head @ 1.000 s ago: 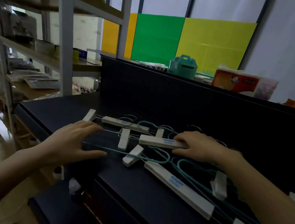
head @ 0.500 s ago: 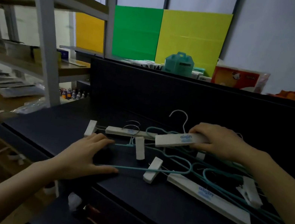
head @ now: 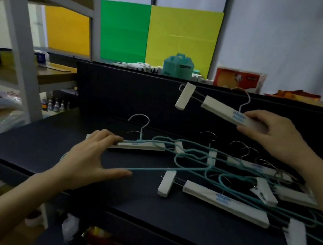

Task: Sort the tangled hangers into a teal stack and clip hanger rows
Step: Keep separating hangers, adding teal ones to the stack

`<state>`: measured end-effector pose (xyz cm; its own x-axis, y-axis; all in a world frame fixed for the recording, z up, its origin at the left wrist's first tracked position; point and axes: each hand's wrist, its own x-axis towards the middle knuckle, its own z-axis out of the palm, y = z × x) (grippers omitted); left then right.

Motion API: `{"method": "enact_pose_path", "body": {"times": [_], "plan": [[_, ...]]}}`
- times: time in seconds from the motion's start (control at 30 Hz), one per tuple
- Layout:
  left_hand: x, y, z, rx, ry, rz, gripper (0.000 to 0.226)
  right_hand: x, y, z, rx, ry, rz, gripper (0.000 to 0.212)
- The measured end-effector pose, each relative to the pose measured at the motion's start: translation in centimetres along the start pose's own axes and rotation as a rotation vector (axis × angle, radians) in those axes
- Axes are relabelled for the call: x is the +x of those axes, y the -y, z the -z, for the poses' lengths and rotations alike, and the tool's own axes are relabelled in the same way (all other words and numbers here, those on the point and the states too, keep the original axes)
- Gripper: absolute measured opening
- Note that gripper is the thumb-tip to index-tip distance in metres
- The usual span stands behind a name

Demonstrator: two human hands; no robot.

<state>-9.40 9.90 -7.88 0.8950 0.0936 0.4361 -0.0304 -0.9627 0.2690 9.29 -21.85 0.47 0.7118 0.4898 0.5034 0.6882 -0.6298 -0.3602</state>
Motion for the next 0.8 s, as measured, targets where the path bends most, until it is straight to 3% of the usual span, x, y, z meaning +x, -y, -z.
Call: {"method": "enact_pose_path", "body": {"times": [0.17, 0.4, 0.8], "plan": [[1.4, -1.1, 0.5, 0.044, -0.065, -0.085, 0.112, -3.4, -0.2, 2.4, -0.014, -0.045, -0.084, 0.036], [4.5, -5.7, -1.7, -0.089, -0.062, -0.206, 0.113, -10.7, -2.0, 6.7, -0.061, -0.119, -0.230, 0.029], [7.7, -24.2, -8.1, -0.252, 0.063, -0.480, 0.105, -25.5, -9.4, 18.4, -0.137, -0.199, -0.536, 0.029]]}}
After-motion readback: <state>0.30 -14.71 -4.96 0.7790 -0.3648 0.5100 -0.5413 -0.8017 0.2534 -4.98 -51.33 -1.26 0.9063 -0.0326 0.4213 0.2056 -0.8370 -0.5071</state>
